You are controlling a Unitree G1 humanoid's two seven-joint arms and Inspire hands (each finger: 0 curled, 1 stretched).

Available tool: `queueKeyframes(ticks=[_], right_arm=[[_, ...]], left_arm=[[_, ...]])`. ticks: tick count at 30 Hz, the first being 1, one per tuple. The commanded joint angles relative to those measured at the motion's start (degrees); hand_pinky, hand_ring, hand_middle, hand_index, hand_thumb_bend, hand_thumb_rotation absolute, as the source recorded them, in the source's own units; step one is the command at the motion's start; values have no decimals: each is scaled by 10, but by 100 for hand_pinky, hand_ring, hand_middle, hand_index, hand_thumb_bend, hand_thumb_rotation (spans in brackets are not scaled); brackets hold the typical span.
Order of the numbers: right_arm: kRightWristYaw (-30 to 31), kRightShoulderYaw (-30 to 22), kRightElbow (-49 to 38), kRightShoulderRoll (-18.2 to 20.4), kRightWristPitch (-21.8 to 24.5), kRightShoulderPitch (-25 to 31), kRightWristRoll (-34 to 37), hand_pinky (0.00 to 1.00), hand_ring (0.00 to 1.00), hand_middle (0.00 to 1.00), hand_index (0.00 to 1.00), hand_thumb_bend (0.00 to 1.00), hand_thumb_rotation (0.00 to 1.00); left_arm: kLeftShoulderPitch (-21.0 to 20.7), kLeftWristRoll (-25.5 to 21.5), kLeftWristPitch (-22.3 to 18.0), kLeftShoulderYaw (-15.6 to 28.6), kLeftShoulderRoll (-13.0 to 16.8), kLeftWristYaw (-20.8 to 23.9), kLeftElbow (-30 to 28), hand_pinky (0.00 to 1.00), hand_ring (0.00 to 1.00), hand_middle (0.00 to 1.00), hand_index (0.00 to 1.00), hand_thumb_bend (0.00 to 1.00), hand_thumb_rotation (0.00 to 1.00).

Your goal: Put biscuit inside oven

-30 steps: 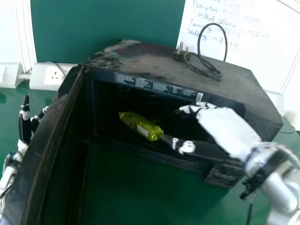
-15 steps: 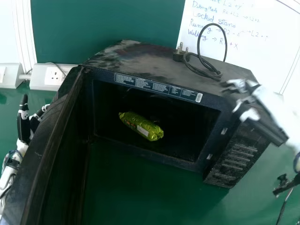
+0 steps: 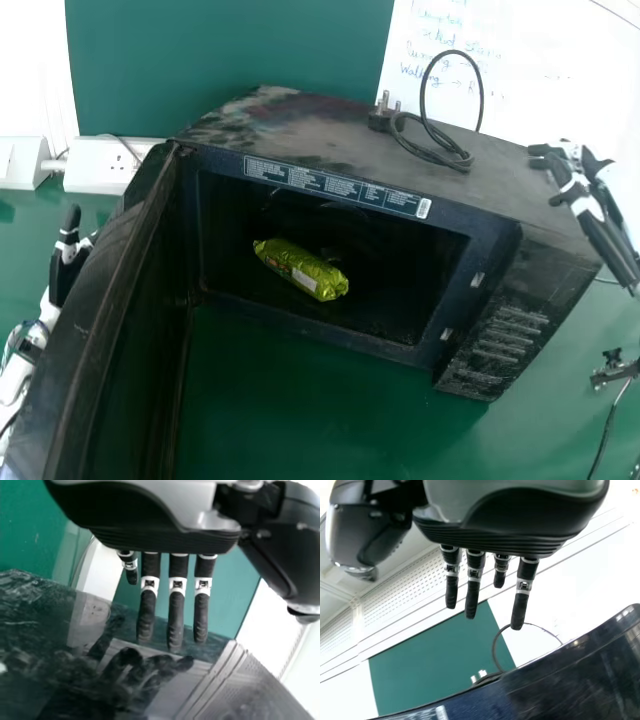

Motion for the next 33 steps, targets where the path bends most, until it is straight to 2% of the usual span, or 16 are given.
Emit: queueKeyframes(ticks=[1, 5, 10, 14, 18, 23, 26, 30, 33], right_arm=[[-11, -10, 8, -12, -8, 7, 7, 57, 69, 74, 80, 70, 29], [-17, -13, 17, -18, -5, 10, 12, 56, 66, 73, 80, 65, 25], [-15, -17, 23, -27, 3, 11, 18, 57, 68, 75, 80, 68, 27], [-21, -17, 23, -30, -4, 17, 16, 57, 67, 73, 79, 70, 29], [-29, -14, 19, -33, 1, 21, 11, 56, 67, 73, 79, 69, 28], [-35, -12, 15, -35, 6, 24, 10, 58, 68, 73, 79, 69, 29], [-38, -12, 17, -37, -1, 27, 7, 58, 67, 73, 79, 68, 28], [-49, -12, 16, -36, -5, 30, -3, 58, 68, 74, 77, 71, 32], [-47, -16, 22, -35, -11, 31, 8, 58, 68, 73, 76, 69, 32]], left_arm=[[5, 7, -16, -5, 5, -8, 8, 25, 31, 40, 49, 52, 8], [4, 12, -34, -7, 4, -20, 20, 27, 32, 41, 49, 52, 8], [14, 39, -46, -20, 11, -18, 6, 28, 34, 42, 49, 52, 7], [13, 66, -97, -29, 18, -32, 26, 28, 35, 44, 49, 52, 7], [14, 93, -136, -41, 23, -28, 30, 27, 35, 44, 49, 52, 7], [31, 146, -155, -58, 30, 14, -11, 27, 32, 42, 49, 52, 6], [38, 192, -181, -70, 35, 41, -27, 27, 32, 41, 49, 52, 6], [38, 238, -224, -82, 41, 68, -23, 28, 33, 40, 49, 52, 6], [35, 268, -261, -88, 49, 83, -4, 28, 33, 40, 49, 52, 6]])
